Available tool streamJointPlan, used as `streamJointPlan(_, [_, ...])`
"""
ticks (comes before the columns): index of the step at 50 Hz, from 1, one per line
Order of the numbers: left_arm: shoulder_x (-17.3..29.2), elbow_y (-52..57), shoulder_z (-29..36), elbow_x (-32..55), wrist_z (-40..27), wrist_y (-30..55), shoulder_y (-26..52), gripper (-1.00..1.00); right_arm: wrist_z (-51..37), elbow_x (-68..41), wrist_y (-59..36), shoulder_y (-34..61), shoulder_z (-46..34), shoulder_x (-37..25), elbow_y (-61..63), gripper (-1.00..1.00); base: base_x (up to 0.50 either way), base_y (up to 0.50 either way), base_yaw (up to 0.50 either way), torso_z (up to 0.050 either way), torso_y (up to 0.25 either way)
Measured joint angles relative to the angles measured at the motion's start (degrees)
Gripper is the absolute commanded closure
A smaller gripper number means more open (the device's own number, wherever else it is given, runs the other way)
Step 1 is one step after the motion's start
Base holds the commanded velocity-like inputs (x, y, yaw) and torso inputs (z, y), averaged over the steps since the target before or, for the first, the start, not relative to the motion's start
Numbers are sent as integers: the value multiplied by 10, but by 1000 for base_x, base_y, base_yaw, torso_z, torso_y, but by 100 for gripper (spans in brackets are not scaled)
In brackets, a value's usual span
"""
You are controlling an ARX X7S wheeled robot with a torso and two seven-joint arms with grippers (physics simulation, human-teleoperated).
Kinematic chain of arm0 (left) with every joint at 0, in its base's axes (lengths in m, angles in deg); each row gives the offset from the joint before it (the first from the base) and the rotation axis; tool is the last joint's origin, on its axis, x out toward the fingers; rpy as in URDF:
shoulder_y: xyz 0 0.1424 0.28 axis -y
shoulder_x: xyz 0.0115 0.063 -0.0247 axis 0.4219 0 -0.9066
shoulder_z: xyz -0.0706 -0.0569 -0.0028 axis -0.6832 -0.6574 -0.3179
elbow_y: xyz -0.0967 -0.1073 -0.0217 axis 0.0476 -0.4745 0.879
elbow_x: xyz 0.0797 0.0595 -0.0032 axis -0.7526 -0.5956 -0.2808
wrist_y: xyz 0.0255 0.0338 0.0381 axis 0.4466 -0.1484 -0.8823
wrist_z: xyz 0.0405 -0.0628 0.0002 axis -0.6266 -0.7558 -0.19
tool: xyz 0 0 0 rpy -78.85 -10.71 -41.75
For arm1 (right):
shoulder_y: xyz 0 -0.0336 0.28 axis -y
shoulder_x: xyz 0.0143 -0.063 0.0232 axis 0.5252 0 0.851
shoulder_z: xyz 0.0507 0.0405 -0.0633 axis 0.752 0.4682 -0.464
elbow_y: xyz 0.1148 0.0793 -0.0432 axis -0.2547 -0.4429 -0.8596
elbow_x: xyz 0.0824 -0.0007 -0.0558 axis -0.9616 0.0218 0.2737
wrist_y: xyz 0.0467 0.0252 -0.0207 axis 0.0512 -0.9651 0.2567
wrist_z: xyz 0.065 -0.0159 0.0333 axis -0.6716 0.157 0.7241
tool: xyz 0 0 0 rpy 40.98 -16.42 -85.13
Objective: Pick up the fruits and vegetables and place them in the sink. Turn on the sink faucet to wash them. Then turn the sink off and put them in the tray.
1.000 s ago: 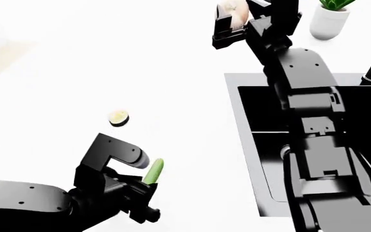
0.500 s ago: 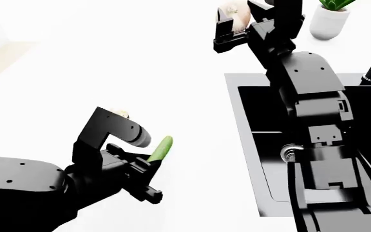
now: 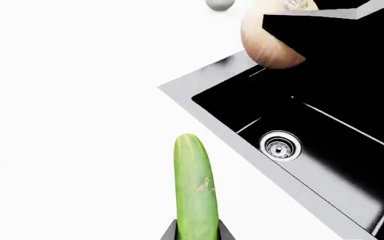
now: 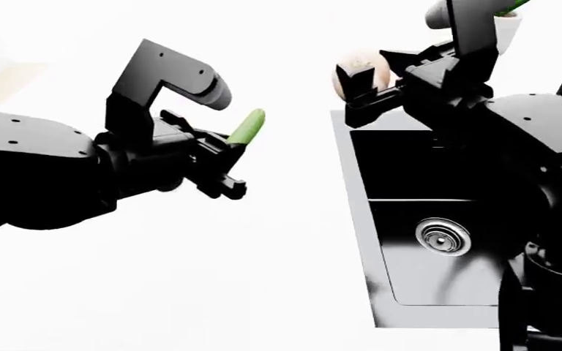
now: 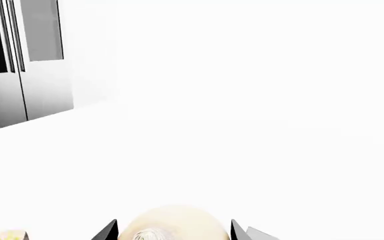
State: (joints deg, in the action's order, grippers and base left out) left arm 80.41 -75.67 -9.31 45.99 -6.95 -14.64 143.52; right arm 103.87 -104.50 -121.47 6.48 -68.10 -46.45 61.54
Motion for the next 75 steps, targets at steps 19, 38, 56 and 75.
streamJointPlan(19, [-48, -65, 42, -82, 95, 8, 56, 100, -15, -60, -190, -84, 23, -66, 165, 100, 1, -500, 0, 0, 0])
streamJointPlan(38, [-53, -68, 51, -97, 106, 1, 53, 100, -11, -68, -165, -130, 11, -79, 176, 100, 0, -500, 0, 0, 0])
streamJointPlan(56, [-40, -55, 48, -87, 90, -2, 37, 100, -2, -63, -117, -145, -16, -70, 149, 100, 0, -500, 0, 0, 0])
streamJointPlan(75, [-21, -36, 40, -67, 69, -5, 23, 100, 2, -72, -102, -142, -22, -48, 126, 100, 27, -199, 0, 0, 0])
